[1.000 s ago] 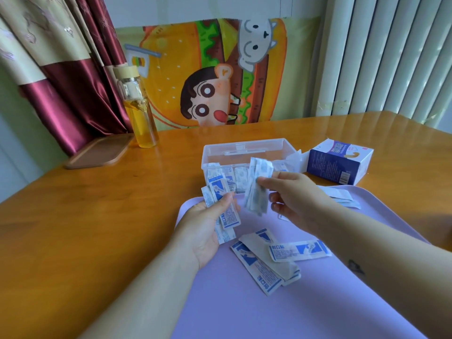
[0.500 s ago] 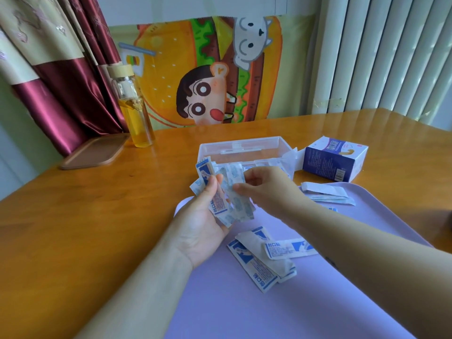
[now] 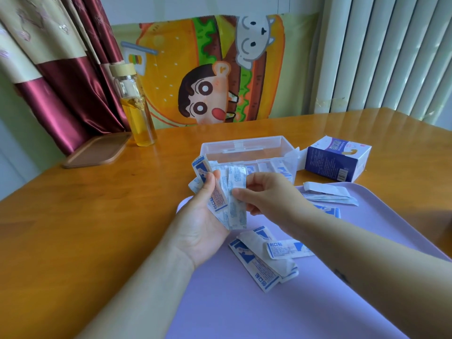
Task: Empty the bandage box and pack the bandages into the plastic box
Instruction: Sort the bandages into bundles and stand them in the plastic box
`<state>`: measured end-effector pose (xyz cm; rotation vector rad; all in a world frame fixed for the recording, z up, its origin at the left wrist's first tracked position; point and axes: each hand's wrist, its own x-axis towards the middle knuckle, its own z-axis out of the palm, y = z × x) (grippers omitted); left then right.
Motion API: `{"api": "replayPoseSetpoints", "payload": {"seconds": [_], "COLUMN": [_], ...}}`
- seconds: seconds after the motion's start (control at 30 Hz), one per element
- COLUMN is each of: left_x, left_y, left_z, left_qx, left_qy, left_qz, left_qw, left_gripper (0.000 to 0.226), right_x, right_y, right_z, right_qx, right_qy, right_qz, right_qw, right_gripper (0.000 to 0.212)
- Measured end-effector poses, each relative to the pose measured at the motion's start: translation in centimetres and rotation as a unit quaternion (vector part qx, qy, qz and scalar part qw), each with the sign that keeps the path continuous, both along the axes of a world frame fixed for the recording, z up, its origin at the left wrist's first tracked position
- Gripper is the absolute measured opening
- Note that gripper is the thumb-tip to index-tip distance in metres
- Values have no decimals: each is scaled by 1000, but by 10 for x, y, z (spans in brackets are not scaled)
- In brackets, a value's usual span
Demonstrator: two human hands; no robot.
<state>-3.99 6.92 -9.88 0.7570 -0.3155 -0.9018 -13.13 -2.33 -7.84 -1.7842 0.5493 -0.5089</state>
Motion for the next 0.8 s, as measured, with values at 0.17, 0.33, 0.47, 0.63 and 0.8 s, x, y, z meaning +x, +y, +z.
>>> {"api": "replayPoseSetpoints", "payload": {"seconds": [0.17,0.33,0.47,0.63,0.8], "left_x": [-2,0,1,-1,-4], "left_y": [-3,-3,5,12,12], "left_z": [10,13,4,5,6], "left_qx": [12,10,21,13,59], "left_qy": [-11,0,-10,-26,-27], "left_qz": [54,67,10,22,47], "left_qw": [998,998,1000,999,997], "left_gripper": [29,27,51,35,30], "right_x": [0,2,6,12,18], "right_y": [4,8,8,11,10], "right_z": [2,0,4,4,3], "right_qx": [-32,-50,-102,-225,-267], "right_qy": [-70,-64,-38,8,31], "right_qz": [-26,0,19,29,31], "right_qw": [997,997,994,974,963], "right_gripper": [11,5,11,22,23]}}
